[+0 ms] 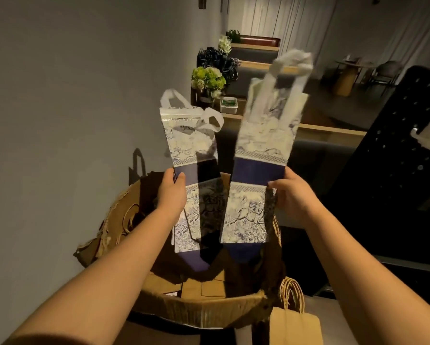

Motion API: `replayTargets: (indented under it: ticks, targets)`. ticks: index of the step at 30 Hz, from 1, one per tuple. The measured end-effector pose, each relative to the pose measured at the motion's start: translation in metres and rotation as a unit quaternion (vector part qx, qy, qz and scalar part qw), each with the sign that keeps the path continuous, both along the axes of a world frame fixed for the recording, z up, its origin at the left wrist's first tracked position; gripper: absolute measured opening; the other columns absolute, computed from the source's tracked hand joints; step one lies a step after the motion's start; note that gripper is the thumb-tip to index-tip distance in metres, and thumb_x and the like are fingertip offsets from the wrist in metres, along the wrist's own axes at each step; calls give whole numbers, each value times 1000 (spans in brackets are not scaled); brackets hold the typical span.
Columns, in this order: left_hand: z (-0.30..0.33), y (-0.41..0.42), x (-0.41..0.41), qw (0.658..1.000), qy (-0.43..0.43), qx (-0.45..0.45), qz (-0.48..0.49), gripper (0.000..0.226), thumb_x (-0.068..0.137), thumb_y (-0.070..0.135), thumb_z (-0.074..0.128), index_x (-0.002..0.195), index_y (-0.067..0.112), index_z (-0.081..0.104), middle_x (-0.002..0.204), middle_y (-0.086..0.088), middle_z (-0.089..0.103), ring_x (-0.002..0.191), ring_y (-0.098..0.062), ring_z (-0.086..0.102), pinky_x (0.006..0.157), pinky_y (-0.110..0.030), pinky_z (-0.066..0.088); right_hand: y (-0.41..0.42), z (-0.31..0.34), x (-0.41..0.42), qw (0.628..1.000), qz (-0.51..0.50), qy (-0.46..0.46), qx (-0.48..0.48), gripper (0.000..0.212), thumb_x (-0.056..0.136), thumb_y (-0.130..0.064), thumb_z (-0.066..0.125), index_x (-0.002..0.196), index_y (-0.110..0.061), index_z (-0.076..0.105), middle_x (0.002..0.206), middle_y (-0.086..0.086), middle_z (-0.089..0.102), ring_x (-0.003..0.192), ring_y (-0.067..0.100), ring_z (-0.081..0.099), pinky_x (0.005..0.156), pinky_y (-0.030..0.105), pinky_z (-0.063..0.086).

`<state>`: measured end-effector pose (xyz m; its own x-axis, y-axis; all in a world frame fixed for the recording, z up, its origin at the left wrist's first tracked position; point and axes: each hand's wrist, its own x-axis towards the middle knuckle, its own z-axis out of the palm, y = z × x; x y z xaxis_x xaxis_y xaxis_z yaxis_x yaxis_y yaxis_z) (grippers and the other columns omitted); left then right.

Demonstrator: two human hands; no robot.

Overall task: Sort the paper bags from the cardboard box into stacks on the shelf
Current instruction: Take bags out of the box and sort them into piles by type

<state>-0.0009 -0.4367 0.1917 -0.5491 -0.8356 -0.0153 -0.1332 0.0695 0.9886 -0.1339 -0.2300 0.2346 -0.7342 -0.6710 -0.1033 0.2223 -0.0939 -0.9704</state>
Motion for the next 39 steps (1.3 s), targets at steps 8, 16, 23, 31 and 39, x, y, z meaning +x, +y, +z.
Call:
replayTargets:
  ticks: [8, 16, 23, 31, 39]
  targets:
    - [0, 12, -6, 997, 25, 6, -74, 41, 103, 28, 44, 142, 16, 42, 119, 16, 51, 117, -8, 45, 91, -27, 34, -42, -25, 21, 988, -6, 98, 117, 28, 93, 4, 51, 111, -16, 59, 118, 8, 66, 111, 23, 62, 102, 41, 47]
    - [-12, 0, -6, 973, 89, 172, -125, 33, 100, 4, 37, 118, 16, 62, 105, 1, 68, 101, -19, 61, 94, -38, 47, -46, -37, 20, 981, -82, 118, 130, 28, 87, 10, 58, 104, -12, 64, 104, 9, 70, 98, 24, 67, 91, 39, 53]
    - [-20, -3, -8, 953, 137, 235, -135, 37, 105, 15, 34, 139, 21, 47, 130, -6, 62, 118, -24, 59, 101, -48, 46, -38, -41, 12, 980, -89, 92, 155, 28, 88, 10, 56, 107, -8, 66, 105, 11, 69, 98, 26, 66, 83, 33, 53]
    - [-20, -7, -15, 944, 161, 271, -101, 42, 100, 25, 45, 142, 26, 45, 135, -6, 59, 123, -28, 57, 99, -52, 47, -41, -44, 15, 979, -98, 117, 133, 30, 87, 8, 58, 107, -14, 63, 105, 5, 69, 99, 21, 65, 86, 33, 53]
    - [-9, -9, -14, 933, 183, 296, -91, 36, 105, 19, 37, 139, 22, 49, 128, -5, 62, 112, -24, 63, 90, -45, 52, -32, -45, 12, 973, -90, 134, 162, 31, 86, 11, 58, 105, -14, 63, 107, 8, 68, 102, 25, 65, 89, 36, 53]
